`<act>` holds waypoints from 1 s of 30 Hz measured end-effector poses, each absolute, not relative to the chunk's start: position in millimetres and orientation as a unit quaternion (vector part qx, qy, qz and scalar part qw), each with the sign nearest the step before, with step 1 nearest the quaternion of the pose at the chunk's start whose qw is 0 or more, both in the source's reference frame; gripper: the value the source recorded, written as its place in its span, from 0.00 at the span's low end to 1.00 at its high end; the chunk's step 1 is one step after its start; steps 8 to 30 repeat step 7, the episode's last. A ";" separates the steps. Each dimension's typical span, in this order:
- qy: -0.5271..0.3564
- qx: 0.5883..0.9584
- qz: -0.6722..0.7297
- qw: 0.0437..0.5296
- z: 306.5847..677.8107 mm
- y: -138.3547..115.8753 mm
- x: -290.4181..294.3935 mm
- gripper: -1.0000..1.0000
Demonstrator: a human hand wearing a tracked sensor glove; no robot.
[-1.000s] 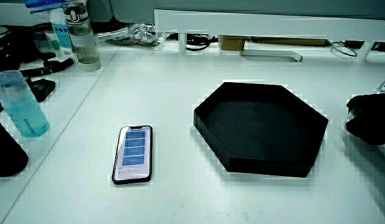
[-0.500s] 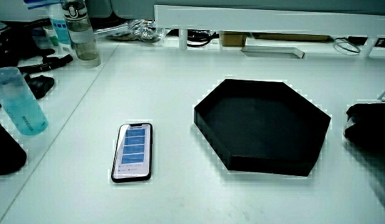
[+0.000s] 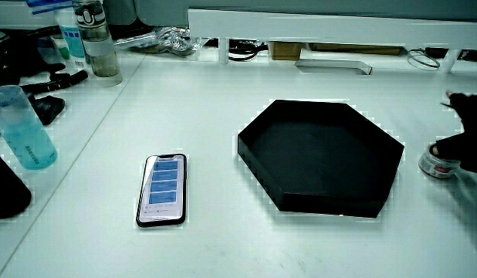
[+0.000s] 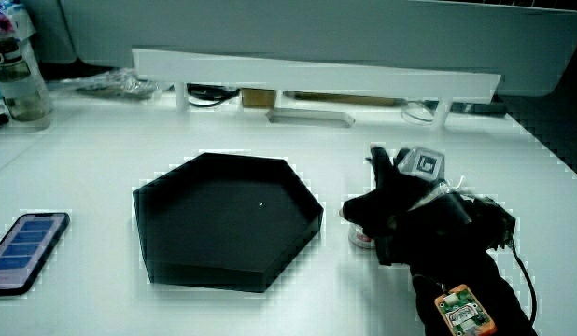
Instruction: Place paper clip on desk
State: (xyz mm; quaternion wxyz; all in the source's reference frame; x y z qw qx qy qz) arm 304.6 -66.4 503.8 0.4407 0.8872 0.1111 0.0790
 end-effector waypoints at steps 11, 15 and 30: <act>0.114 0.909 0.071 0.393 459.2 -79.8 305.4 0.00; 0.114 0.909 0.071 0.393 459.2 -79.8 305.4 0.00; 0.114 0.909 0.071 0.393 459.2 -79.8 305.4 0.00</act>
